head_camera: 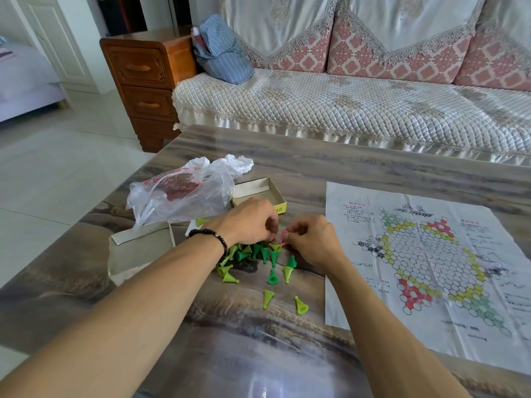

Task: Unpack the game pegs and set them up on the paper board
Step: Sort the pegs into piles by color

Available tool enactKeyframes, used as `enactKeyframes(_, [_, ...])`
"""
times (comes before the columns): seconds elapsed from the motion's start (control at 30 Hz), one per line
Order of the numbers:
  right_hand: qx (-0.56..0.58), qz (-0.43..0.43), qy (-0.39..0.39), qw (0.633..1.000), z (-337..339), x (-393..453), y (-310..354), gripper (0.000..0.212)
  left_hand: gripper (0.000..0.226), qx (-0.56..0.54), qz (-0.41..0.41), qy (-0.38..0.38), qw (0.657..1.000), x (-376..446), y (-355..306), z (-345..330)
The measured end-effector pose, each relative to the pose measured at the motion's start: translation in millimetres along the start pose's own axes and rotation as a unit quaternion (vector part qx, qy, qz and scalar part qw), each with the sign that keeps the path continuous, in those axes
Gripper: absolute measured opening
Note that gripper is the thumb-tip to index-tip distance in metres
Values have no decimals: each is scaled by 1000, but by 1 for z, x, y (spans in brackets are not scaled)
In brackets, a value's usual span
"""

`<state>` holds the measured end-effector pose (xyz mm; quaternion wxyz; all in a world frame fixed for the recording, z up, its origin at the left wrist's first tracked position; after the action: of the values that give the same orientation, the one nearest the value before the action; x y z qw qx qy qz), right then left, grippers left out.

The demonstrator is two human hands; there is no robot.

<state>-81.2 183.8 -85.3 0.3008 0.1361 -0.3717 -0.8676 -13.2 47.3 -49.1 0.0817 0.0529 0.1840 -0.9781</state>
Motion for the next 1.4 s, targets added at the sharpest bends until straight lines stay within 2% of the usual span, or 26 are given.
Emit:
enactKeyframes(0.13, [7,2,-9,1000,0,-1,0,10,6,-1,8,12,1000,4,0,1])
enactKeyframes(0.23, [55,-11,-11,998,0,-2,-2,9,7,-18,12,16,1000,5,2,3])
enactKeyframes(0.37, [122,-30,-5,992,6,-7,-3,7,6,-60,23,-18,998,4,12,7])
enactKeyframes(0.53, [117,-33,-34,992,9,-11,-1,15,7,-111,24,-77,991,-8,17,14])
enactKeyframes(0.7, [105,28,-31,994,7,-21,30,13,9,-156,21,-100,983,-41,24,33])
enactKeyframes(0.93, [94,78,26,992,-28,-50,81,9,11,-186,81,-141,969,-131,62,38])
enactKeyframes(1.17, [58,109,90,988,-83,-75,104,7,14,-242,156,-178,941,-218,108,25])
enactKeyframes(1.4, [57,114,113,985,-114,-83,124,4,11,-231,175,-169,942,-247,121,2])
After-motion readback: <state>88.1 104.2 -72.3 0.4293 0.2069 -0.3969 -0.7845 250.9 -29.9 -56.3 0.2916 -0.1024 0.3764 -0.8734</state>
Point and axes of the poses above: each hand's wrist, its own x-axis towards the middle knuckle, its own z-axis out of the back of the hand, y = z × x, the point moved 2 cm from there along x, towards the middle knuckle, and after that the axes turned 3 degrees about y, right-handed, at the moved point
